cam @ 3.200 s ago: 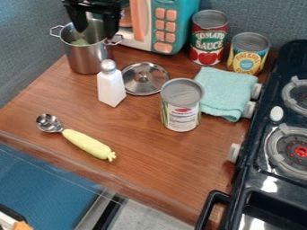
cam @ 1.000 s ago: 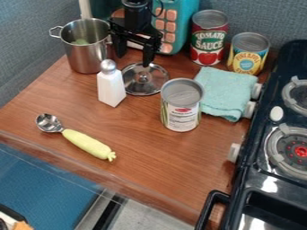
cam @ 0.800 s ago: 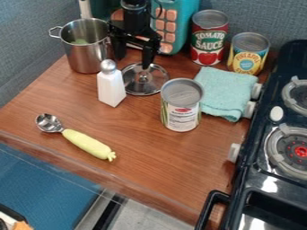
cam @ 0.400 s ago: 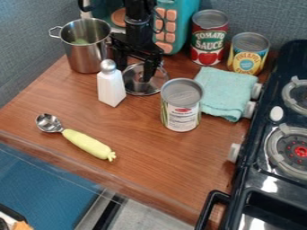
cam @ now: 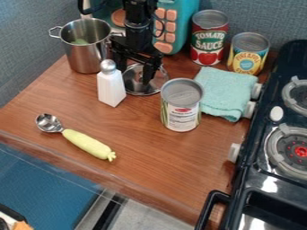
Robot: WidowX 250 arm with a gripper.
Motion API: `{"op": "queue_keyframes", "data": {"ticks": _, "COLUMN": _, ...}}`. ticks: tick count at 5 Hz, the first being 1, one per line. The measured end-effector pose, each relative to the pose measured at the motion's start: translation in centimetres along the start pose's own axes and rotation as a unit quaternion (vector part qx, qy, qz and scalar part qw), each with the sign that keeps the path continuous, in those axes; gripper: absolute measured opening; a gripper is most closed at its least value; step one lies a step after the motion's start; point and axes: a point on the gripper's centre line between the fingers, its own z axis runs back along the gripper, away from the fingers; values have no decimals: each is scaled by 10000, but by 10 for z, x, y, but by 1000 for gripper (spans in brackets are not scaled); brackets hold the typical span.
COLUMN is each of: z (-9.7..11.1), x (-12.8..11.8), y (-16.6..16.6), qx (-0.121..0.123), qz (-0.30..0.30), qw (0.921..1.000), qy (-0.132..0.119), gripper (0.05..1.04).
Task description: Put the lid on the pot
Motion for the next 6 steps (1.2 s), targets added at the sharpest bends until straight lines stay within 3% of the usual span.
{"op": "queue_keyframes", "data": {"ticks": 2, "z": 6, "x": 8, "y": 1, "qx": -54, "qz": 35, "qw": 10000, "qy": -35, "gripper": 1000}}
{"op": "queue_keyframes", "data": {"ticks": 4, "z": -1, "x": 22, "y": 3, "qx": -36, "qz": 155, "qw": 9999, "qy": -9, "gripper": 1000}}
{"op": "queue_keyframes", "data": {"ticks": 5, "z": -4, "x": 26, "y": 2, "qx": 15, "qz": 157, "qw": 9999, "qy": -15, "gripper": 943}}
{"op": "queue_keyframes", "data": {"ticks": 6, "z": -6, "x": 25, "y": 1, "qx": -17, "qz": 193, "qw": 9998, "qy": 28, "gripper": 634}}
